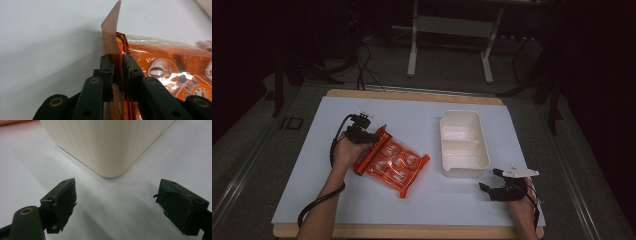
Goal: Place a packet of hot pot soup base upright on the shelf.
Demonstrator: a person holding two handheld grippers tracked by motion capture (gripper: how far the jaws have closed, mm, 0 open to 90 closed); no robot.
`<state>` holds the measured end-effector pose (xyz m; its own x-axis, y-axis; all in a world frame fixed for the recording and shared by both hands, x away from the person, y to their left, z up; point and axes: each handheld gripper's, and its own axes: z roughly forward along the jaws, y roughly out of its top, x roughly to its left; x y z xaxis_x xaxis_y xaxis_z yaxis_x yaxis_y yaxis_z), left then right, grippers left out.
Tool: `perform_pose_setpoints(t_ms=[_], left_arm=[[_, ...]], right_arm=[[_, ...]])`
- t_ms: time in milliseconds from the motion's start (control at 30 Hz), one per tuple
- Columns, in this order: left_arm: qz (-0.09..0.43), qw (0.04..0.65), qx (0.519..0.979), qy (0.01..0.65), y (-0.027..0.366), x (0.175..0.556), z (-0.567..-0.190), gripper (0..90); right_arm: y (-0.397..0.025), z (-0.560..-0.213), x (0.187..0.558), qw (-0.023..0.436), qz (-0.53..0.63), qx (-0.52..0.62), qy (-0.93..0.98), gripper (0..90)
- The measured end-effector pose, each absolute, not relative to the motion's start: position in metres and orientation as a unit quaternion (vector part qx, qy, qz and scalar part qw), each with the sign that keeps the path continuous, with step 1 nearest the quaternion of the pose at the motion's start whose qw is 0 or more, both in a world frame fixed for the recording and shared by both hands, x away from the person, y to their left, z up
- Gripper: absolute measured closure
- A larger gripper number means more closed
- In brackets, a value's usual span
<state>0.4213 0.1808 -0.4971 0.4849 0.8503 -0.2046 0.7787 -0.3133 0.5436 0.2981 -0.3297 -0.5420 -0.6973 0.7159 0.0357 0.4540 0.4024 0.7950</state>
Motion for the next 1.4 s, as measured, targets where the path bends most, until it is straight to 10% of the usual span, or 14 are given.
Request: perform_pose_setpoints(t_ms=[767,1400], left_arm=[[0.051,0.299,0.804,0.512,0.179,0.423,-0.518,90.0],[0.073,0.360,0.800,0.475,0.172,0.407,-0.457,90.0]], right_arm=[[-0.329,-0.542,0.298,0.153,0.415,0.351,0.825,15.6],[-0.330,-0.542,0.298,0.153,0.416,0.351,0.825,15.7]])
